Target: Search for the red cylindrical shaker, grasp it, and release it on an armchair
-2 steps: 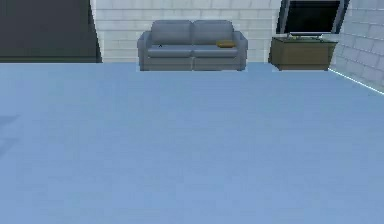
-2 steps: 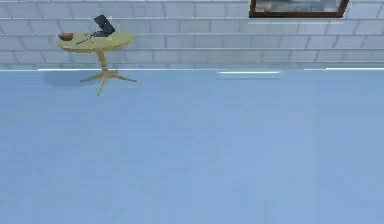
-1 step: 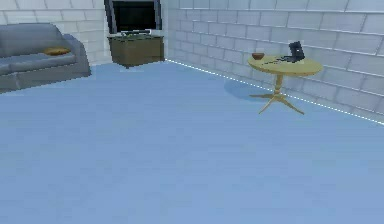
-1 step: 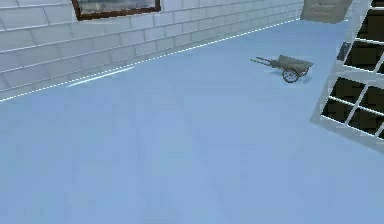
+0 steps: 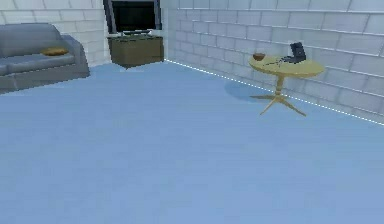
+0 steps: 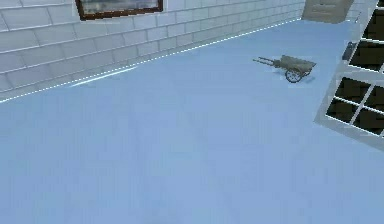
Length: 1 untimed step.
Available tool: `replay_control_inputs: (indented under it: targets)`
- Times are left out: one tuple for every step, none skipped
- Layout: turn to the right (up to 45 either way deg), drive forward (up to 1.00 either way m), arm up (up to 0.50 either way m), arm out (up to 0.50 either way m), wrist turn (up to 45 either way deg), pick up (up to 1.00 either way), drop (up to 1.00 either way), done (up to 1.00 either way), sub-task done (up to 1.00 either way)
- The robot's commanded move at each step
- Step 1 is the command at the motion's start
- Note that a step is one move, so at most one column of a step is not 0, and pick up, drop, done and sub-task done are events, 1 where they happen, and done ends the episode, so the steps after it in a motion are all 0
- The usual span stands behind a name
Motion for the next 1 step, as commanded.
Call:
replay_control_inputs:
  targets:
    - [-45.0, 0.0, 0.0, 0.0, 0.0, 0.0, 0.0, 0.0, 0.0]
